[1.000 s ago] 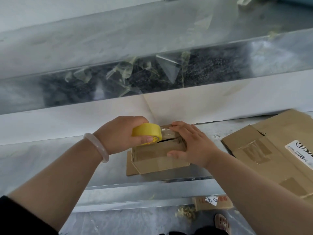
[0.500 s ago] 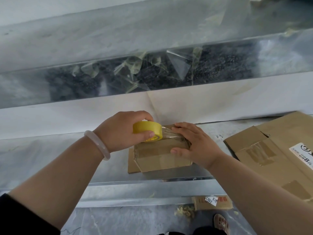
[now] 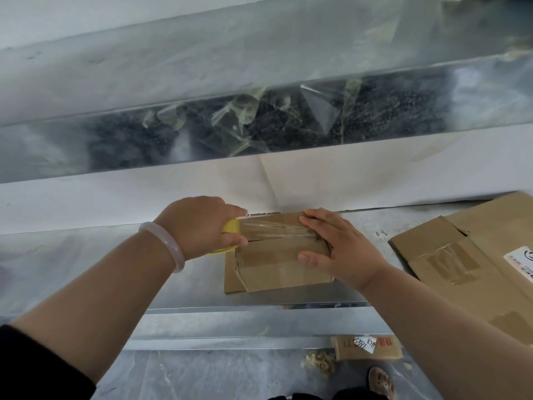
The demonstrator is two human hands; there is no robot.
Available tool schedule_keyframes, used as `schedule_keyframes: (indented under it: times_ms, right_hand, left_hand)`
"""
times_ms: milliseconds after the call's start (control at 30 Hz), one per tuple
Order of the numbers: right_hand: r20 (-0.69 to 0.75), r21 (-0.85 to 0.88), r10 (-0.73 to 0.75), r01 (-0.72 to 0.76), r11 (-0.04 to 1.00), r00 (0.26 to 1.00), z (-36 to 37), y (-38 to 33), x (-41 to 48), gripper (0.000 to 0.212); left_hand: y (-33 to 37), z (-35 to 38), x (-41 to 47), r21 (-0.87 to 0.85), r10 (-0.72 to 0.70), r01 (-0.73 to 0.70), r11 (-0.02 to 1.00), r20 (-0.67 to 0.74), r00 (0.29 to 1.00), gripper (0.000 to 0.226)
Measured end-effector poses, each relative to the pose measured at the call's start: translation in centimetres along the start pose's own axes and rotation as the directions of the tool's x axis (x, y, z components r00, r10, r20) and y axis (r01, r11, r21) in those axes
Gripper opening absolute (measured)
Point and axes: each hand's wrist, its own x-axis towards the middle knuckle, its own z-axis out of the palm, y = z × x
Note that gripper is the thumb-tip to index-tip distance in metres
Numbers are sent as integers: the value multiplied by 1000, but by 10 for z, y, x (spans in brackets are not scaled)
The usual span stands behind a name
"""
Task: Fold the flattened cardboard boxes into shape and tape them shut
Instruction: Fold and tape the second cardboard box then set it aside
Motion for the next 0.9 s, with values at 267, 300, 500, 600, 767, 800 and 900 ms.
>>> schedule_keyframes:
  times_ms: [267,300,500,600,767,800,900]
  right_hand:
    - [5,-7,15,-15,1000,1000,0,-1,1,84]
    - [4,-9,15,-14,1000,1000,0,-2,0,81]
    - [21,-31,21,-21,999,1000,-1,-4,-1,82]
    - [24,-29,23,-23,999,999,-1,-3,0,87]
    - [40,-28,35,-34,999,999,-3,-7,-1,84]
    - [50,-28,40,-39,999,998,-3,-7,0,83]
    - [61,-36,43,-41,999,997,-3,-7,-1,86]
  left_hand:
    - [-38,11,-17,-549,-71,30,835,-52,996,39]
    - [-43,15,-21,-593,-73,18,805,-69,995,43]
    - [-45,43,-29,-462,-25,-17,887,-84,996,61]
    - [-46,53,-25,-370,-68,42,928,-58,996,72]
    - [-46,60,-17,-345,-60,43,938,-39,997,76]
    - [-47,63,-16,-353,-60,47,934,-25,998,74]
    - [-46,75,-13,-364,-75,74,928,9,997,73]
